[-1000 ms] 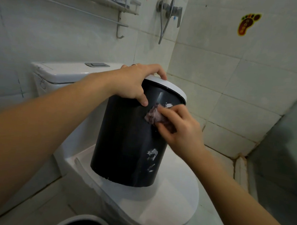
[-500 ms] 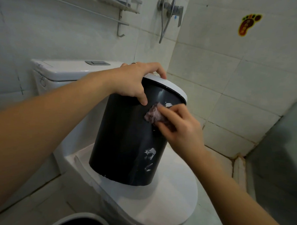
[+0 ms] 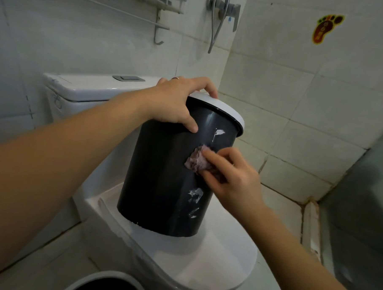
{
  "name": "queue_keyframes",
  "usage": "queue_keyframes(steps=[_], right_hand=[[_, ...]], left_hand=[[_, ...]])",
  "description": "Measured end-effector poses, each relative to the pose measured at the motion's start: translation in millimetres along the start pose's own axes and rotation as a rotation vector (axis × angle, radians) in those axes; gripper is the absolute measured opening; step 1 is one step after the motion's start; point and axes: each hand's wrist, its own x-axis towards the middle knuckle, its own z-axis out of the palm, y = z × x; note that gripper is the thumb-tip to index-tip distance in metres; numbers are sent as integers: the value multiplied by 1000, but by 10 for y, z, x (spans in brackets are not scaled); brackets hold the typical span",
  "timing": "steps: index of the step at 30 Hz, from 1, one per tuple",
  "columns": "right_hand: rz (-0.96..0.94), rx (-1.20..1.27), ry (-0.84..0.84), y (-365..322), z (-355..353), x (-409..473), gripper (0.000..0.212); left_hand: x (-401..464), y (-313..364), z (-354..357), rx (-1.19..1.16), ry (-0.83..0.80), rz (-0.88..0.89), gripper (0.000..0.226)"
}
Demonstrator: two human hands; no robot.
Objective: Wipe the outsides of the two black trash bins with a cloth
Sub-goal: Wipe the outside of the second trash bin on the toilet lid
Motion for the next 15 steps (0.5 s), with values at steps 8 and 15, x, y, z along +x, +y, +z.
queue_keyframes(steps=[8, 15], right_hand=[[-3, -18, -6, -12, -5, -64, 28], [9, -13, -6, -47, -3, -34, 29]], left_hand=[[32, -31, 19, -19, -1, -4, 68], [49, -63, 18, -47, -5, -3, 65]])
